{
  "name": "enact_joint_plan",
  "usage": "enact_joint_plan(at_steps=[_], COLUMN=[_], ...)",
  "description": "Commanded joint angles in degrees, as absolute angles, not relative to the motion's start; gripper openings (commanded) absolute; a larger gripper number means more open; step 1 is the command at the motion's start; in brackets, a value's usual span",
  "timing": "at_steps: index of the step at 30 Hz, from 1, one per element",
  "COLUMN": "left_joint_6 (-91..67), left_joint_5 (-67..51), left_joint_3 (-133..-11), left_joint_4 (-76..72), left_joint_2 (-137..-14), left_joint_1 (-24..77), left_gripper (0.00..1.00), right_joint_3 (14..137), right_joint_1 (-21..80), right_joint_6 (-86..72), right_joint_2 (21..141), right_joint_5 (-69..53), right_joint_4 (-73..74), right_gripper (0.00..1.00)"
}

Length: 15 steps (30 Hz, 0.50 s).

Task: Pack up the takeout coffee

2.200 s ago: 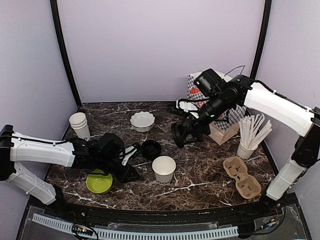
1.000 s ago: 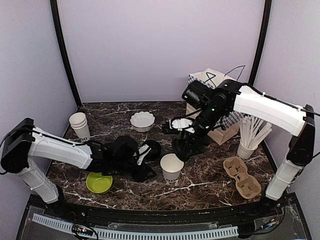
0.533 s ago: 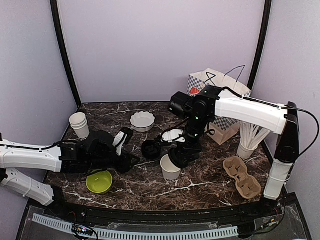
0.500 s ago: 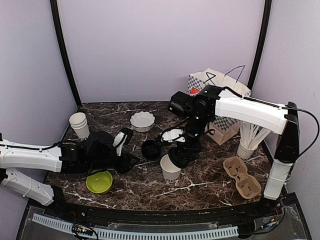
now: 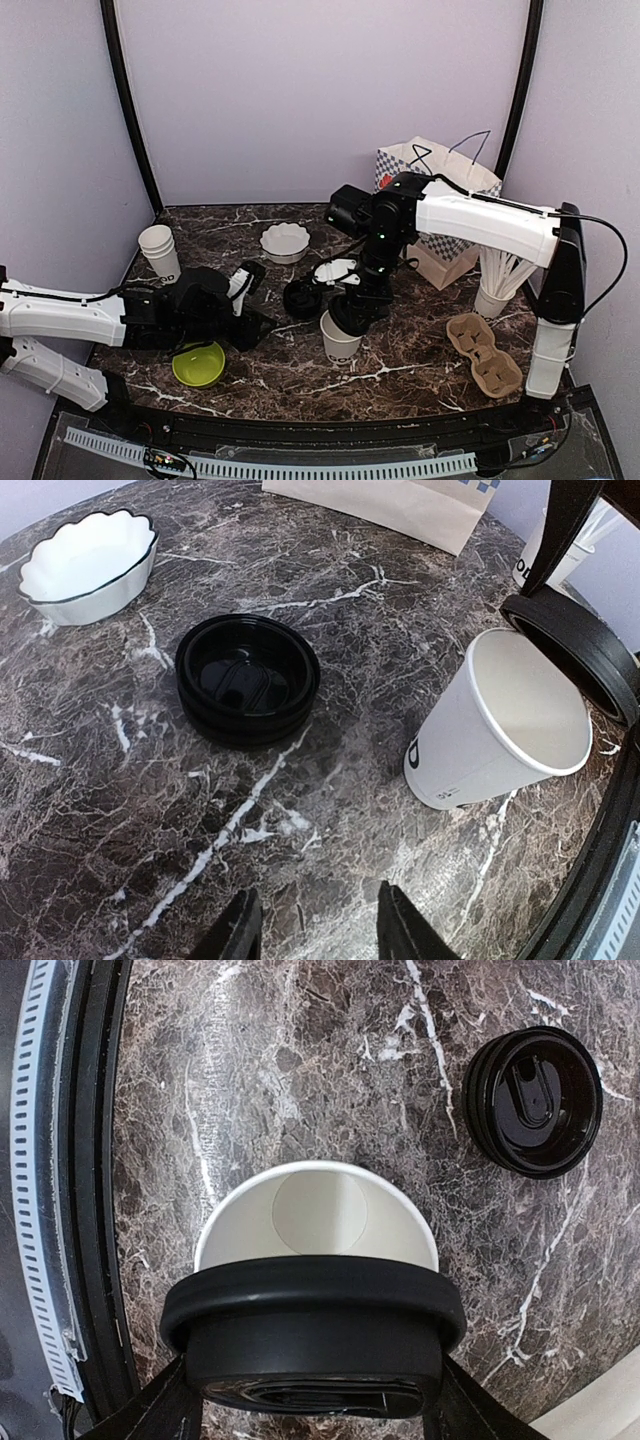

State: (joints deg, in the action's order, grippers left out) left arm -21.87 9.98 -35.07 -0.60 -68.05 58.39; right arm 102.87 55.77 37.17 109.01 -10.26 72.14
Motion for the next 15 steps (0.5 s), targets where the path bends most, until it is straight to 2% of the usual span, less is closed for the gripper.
enact_joint_plan(at_steps=[1,4,15], left_joint_6=[-21.5,-21.4,-21.5], left_joint_5=[10.6,10.8,10.9], left_joint_3=[-34.2,-34.1,-33.8], left_joint_4=[-1.6,-1.8,-2.1], left_joint_2=[-68.3,-68.4,-69.6], left_joint_1=[58.5,58.5,58.5], left_gripper=[0.41,0.41,0.42], right_joint_3=[104.7,104.7,105.6], right_joint_1=[56.3,56.3,56.8], right_joint_6=[36.8,36.9,36.9], right_joint_2=[110.1,110.1,110.9], right_joint_5=[-10.2,-10.1,-11.7], right_joint_4=[73.1,73.1,73.2], right_gripper=[0.72,0.72,0.85])
